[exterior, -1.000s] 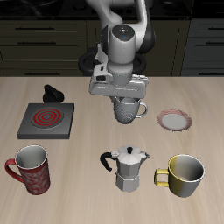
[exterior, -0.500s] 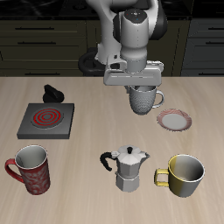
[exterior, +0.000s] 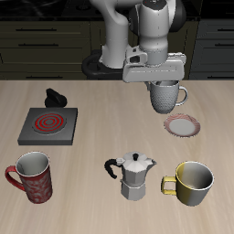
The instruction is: Place the white mug on the plate
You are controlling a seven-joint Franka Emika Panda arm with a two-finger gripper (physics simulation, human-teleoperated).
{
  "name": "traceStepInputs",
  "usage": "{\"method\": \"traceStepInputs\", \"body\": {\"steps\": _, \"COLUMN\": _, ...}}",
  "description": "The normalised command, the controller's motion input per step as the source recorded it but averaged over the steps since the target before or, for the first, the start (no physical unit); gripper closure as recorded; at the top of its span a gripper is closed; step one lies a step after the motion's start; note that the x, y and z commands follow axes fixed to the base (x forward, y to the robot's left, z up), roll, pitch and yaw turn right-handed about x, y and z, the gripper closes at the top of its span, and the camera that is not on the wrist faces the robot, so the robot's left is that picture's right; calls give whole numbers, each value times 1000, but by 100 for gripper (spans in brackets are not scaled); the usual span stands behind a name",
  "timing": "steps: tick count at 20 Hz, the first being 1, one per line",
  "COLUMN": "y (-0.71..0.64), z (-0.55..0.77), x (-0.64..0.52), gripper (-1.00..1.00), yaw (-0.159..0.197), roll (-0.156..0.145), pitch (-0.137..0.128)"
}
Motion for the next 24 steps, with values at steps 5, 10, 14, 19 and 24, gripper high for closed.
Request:
{"method": "traceStepInputs", "body": {"steps": 5, "y": 356, "z": 3, "x": 90, "gripper": 100, "yaw": -7, "roll": 11, "pitch": -21}}
{"method": "traceStepInputs", "body": {"steps": 10, "y": 281, "z": -33, "x": 26, "gripper": 100, "yaw": -59, "roll": -2, "pitch": 8}}
{"method": "traceStepInputs", "body": {"steps": 14, "y": 315, "z": -29, "x": -72, "gripper": 100, "yaw": 5, "roll": -18, "pitch": -31}}
{"method": "traceStepInputs", "body": {"steps": 19, "y": 358, "z": -85, "x": -63, "gripper": 100, "yaw": -30, "roll": -4, "pitch": 17}}
{"method": "traceStepInputs", "body": {"steps": 24, "y": 275, "z": -25, "x": -10, "gripper": 100, "yaw": 2, "roll": 10, "pitch": -6}}
